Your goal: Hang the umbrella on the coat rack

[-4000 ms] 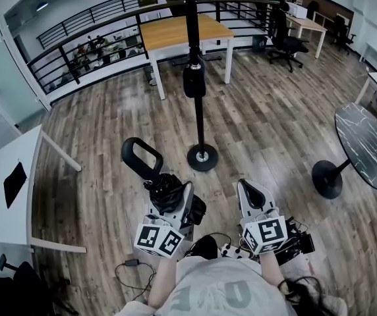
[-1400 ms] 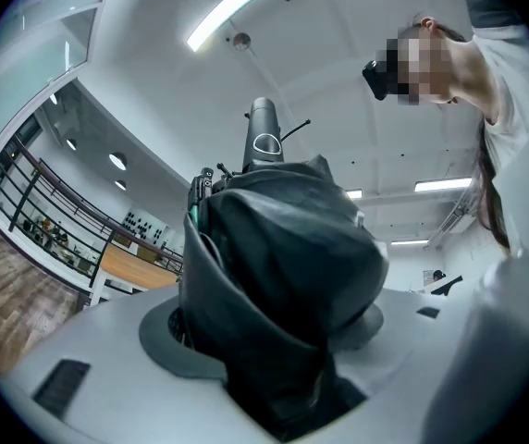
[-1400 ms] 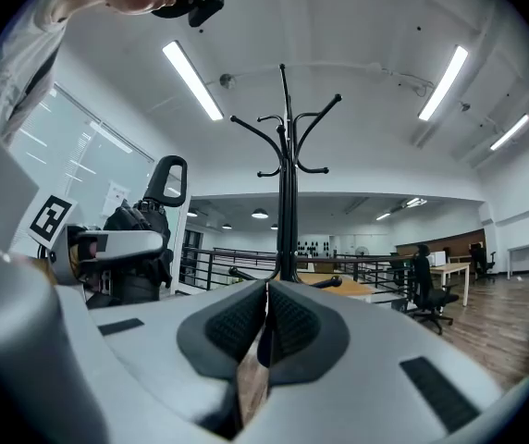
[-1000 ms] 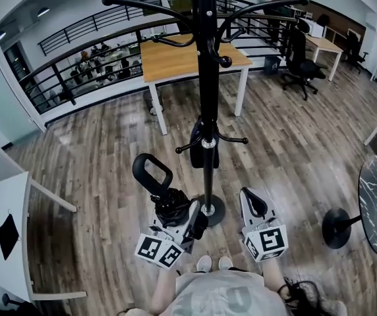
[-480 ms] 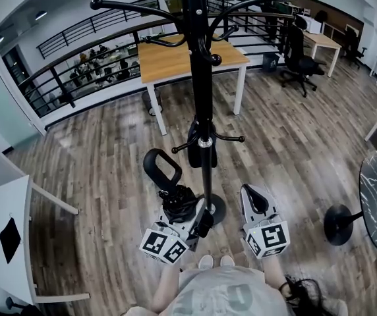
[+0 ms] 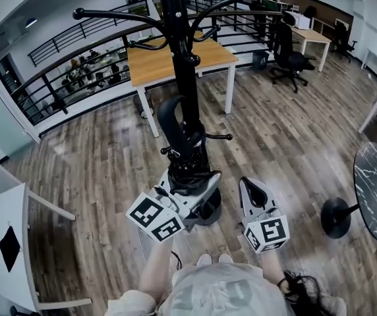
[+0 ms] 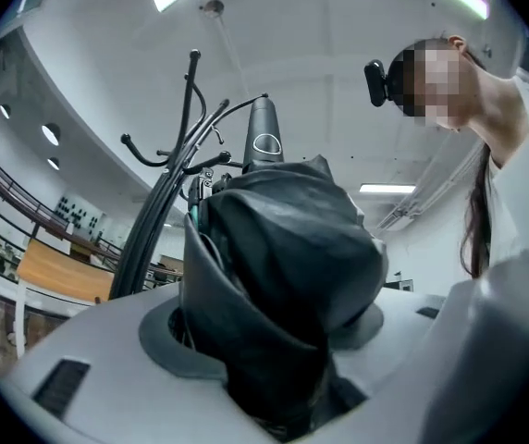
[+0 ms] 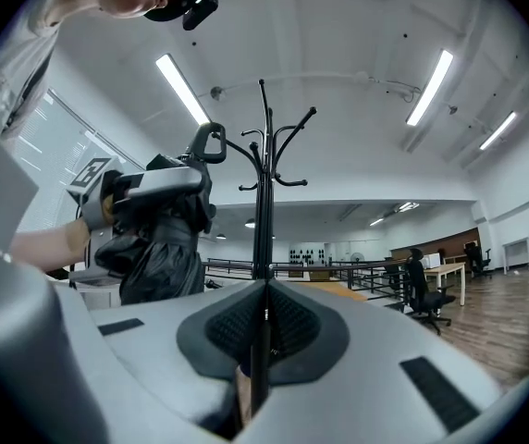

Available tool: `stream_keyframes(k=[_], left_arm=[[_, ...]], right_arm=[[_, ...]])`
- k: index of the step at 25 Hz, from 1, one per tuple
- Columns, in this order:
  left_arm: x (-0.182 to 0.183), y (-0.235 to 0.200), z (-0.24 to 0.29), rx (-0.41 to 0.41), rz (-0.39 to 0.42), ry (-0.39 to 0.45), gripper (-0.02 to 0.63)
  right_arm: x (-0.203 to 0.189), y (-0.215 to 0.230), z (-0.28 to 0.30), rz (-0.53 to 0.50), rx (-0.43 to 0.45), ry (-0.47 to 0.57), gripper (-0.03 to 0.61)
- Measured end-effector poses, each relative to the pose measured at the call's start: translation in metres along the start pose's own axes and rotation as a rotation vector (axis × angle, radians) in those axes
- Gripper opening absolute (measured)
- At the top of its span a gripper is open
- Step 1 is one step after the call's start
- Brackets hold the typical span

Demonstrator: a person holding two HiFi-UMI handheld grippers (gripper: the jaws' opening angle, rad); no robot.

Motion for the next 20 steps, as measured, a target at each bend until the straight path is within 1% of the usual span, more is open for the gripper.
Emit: stream_keyframes(k=[4, 8, 12, 18, 20], left_arm=[[0.02, -0.003, 0.026, -0.098, -0.021, -0.011, 0.291], [0.031, -0.009, 0.045, -0.157, -0.029, -0.026, 0.291], [0.037, -0.016, 0.06, -0.186, -0.03, -0.043, 0.291], [0.032, -0.036, 0.075, -0.197, -0.109, -0.03, 0.291], [0.029, -0.04, 0.078, -0.201, -0.122, -0.035, 0.291]], right_arm=[[0.004, 0.011, -0.008, 0.001, -0.034, 0.016, 0.031], [0.001, 0.026, -0.017, 0.015, -0.08, 0.017, 0.032], [0.001, 0.037, -0.024, 0.025, -0.115, 0.018, 0.032], [-0.005, 0.048, -0.029, 0.039, -0.151, 0.008, 0.031], [-0.006, 0.051, -0.031, 0.032, -0.155, 0.001, 0.031]])
Point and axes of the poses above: the fingertips, and each gripper's own axes: z forward along the fingers, y to its right, x out of its top, the point moved 3 cm from there along -z, backward along the fingers, and after that the axes turned 1 degree about z, right-handed, at the moved point
